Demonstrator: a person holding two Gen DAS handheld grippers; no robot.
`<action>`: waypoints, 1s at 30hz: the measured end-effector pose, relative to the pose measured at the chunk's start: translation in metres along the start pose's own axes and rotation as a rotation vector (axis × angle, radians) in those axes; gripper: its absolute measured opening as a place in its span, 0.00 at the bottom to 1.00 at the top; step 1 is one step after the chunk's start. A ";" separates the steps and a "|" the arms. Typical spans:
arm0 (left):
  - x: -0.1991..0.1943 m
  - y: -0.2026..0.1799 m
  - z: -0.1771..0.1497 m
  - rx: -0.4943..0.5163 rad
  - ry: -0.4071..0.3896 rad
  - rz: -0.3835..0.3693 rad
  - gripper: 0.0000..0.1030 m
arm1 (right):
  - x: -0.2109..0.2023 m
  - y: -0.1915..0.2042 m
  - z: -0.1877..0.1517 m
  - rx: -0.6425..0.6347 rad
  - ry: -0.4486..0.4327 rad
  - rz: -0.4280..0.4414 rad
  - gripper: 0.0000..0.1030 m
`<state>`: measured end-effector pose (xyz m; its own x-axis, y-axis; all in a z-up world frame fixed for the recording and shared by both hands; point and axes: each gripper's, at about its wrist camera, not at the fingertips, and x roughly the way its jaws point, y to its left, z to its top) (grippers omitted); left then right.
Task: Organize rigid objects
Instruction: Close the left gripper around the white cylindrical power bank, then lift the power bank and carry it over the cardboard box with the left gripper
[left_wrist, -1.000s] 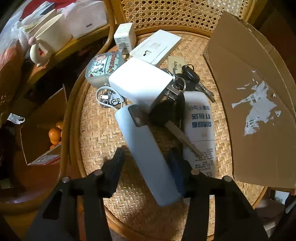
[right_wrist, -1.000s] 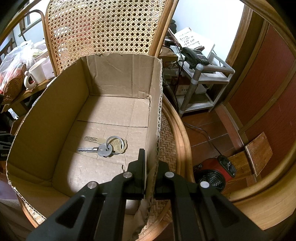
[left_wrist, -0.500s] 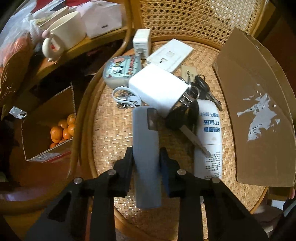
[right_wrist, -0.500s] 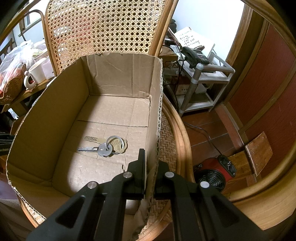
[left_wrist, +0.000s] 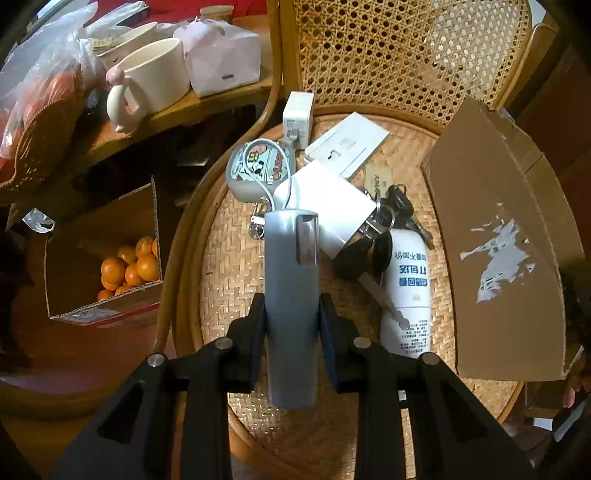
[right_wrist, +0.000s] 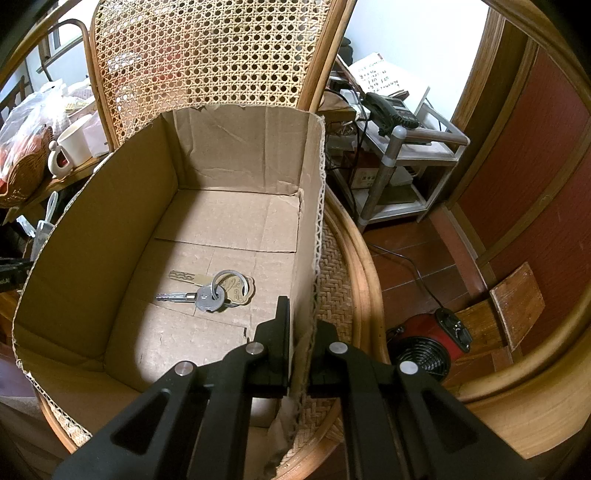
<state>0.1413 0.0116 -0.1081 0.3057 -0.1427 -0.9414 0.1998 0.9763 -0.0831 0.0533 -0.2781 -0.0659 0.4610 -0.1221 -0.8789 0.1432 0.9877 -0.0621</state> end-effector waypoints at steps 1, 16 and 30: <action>-0.001 0.000 0.000 0.001 -0.004 0.000 0.25 | 0.000 0.000 0.000 -0.001 0.000 0.000 0.07; -0.048 -0.015 0.000 -0.003 -0.208 0.100 0.25 | 0.000 0.000 0.000 0.000 0.001 0.001 0.07; -0.099 -0.065 -0.004 0.046 -0.416 -0.021 0.25 | -0.002 -0.002 -0.002 0.005 -0.010 -0.014 0.07</action>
<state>0.0944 -0.0372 -0.0103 0.6489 -0.2251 -0.7269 0.2486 0.9655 -0.0770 0.0501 -0.2798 -0.0646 0.4677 -0.1373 -0.8732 0.1542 0.9854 -0.0723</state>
